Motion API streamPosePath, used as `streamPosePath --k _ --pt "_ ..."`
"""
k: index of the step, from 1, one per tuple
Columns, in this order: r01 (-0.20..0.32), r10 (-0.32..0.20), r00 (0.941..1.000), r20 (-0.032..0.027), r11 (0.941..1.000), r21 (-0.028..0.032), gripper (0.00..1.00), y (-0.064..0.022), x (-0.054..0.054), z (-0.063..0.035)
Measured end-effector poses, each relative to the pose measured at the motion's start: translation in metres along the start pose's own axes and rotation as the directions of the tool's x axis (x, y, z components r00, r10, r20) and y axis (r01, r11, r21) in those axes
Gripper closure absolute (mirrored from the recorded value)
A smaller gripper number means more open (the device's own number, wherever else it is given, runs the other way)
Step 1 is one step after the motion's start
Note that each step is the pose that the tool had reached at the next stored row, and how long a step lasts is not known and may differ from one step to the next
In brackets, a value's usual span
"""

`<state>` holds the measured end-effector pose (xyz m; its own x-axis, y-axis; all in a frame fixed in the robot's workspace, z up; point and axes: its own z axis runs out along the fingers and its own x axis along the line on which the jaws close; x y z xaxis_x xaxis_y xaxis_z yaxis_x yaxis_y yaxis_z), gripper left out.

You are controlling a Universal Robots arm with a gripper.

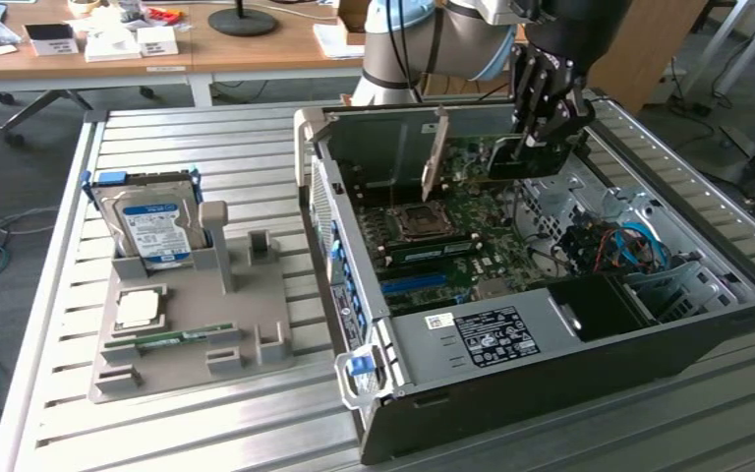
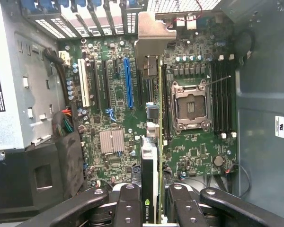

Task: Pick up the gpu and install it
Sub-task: 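Insert the gpu into the slot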

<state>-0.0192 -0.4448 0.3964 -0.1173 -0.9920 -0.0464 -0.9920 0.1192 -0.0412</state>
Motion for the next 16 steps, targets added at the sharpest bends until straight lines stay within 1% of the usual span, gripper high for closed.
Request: streamPosePath --k 5,16 --pt "0.0 0.0 1.0 0.0 1.0 0.0 0.73 0.0003 0.0001 0.0027" --pt "0.0 0.0 1.0 -0.0002 1.0 -0.0001 0.73 0.0004 0.0002 0.0046"
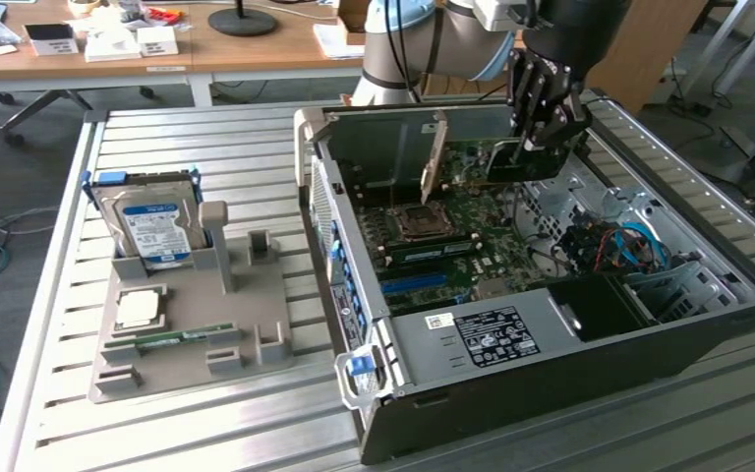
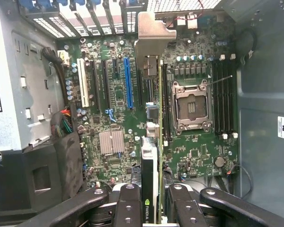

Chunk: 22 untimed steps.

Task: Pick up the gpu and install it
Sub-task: 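Insert the gpu into the slot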

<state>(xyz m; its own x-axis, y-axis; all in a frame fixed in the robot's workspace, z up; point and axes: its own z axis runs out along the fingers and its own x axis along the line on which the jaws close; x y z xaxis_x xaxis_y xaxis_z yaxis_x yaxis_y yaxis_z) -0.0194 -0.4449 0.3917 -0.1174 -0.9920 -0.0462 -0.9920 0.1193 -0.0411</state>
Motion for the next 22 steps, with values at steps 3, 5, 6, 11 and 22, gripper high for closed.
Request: streamPosePath --k 3,5,6,11,22 --pt "0.0 0.0 1.0 0.0002 1.0 0.0001 0.73 0.0 0.0 0.0001" --pt "0.0 0.0 1.0 0.0003 1.0 0.0001 0.73 0.0 0.0 0.0003" --pt "0.0 0.0 1.0 0.0003 1.0 0.0001 0.73 0.0 0.0 0.0005" --pt "0.0 0.0 1.0 0.0002 1.0 0.0 0.73 0.0 0.0 0.0006" --pt "0.0 0.0 1.0 0.0002 1.0 0.0001 0.73 0.0001 0.0009 0.0049"
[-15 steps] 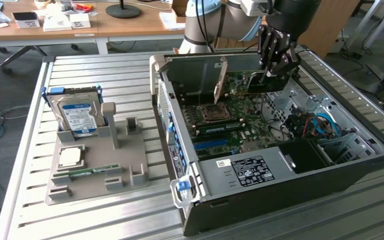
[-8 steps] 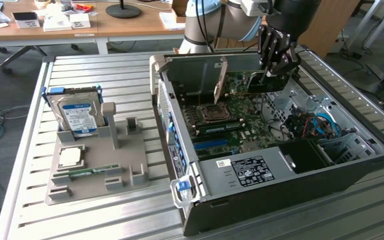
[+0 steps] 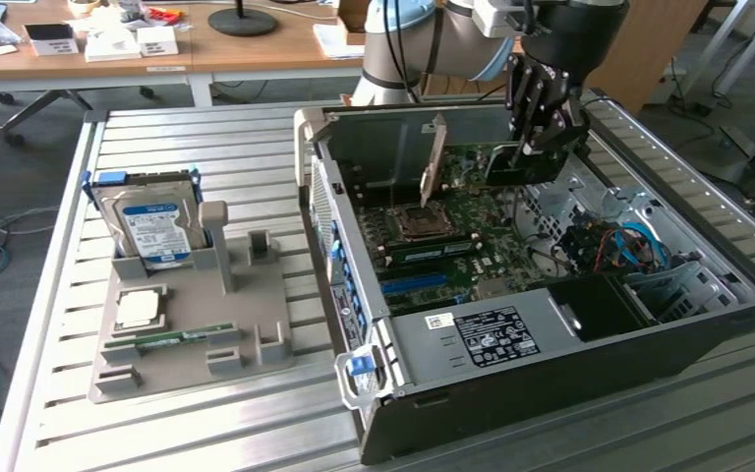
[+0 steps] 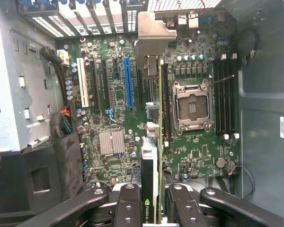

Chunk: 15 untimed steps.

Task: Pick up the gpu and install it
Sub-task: 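Insert the gpu into the slot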

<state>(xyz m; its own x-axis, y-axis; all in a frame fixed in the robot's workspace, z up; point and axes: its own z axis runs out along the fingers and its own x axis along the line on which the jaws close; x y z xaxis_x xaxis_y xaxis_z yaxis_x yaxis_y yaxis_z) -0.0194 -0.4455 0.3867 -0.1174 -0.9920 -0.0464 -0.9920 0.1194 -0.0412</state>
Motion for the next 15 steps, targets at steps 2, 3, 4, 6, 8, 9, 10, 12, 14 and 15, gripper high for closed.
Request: streamPosePath --k 2,3,4,6,8,9,10,12,14,15 --pt "0.0 0.0 1.0 -0.0001 1.0 0.0 0.73 0.0 0.0 0.0012" --pt "0.0 0.0 1.0 0.0 1.0 -0.0001 0.73 0.0001 0.0001 0.0017" --pt "0.0 0.0 1.0 0.0001 1.0 0.0 0.73 0.0001 0.0001 0.0025" --pt "0.0 0.0 1.0 0.0 1.0 -0.0001 0.73 0.0002 0.0002 0.0044" --pt "0.0 0.0 1.0 -0.0001 1.0 -0.0001 0.73 0.0002 0.0003 0.0062" --pt "0.0 0.0 1.0 -0.0001 1.0 0.0 0.73 0.0003 0.0003 0.0068" --pt "0.0 0.0 1.0 -0.0001 1.0 -0.0001 0.73 0.0003 0.0003 0.0073" --pt "0.0 0.0 1.0 -0.0003 1.0 -0.0001 0.73 0.0003 0.0004 0.0075" --pt "0.0 0.0 1.0 0.0 1.0 -0.0001 0.73 0.0003 0.0004 0.0077" --pt "0.0 0.0 1.0 -0.0001 1.0 0.0 0.73 0.0003 0.0004 0.0077"
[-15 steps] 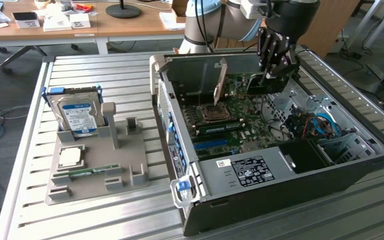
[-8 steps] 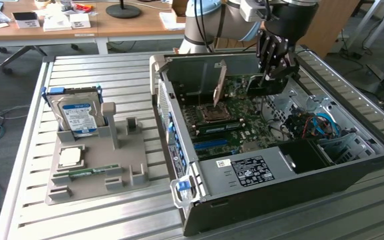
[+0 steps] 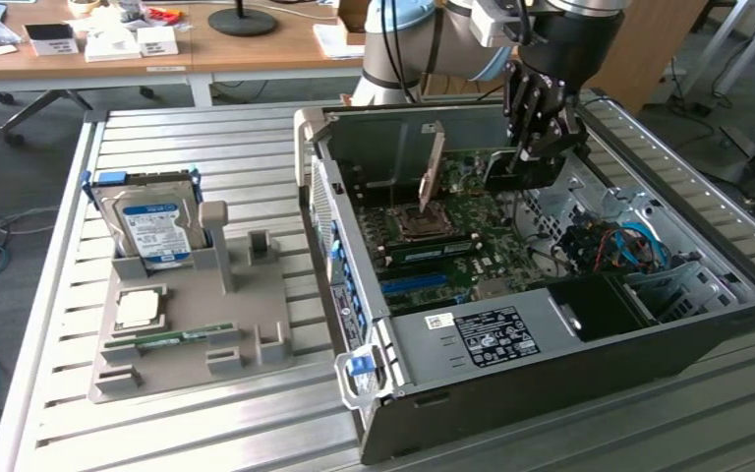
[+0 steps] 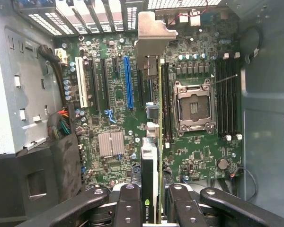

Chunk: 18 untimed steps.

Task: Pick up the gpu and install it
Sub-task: 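Insert the gpu into the slot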

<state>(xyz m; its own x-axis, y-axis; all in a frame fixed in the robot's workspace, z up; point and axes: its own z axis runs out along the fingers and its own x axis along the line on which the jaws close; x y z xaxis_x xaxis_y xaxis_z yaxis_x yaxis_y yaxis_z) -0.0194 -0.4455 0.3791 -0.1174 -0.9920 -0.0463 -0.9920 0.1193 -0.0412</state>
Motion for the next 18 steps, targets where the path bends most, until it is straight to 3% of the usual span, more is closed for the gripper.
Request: streamPosePath --k 10,18 --pt "0.0 0.0 1.0 0.0003 1.0 0.0001 0.73 0.0002 0.003 0.0005" --pt "0.0 0.0 1.0 0.0001 1.0 0.0 0.73 0.0087 0.005 0.0132"
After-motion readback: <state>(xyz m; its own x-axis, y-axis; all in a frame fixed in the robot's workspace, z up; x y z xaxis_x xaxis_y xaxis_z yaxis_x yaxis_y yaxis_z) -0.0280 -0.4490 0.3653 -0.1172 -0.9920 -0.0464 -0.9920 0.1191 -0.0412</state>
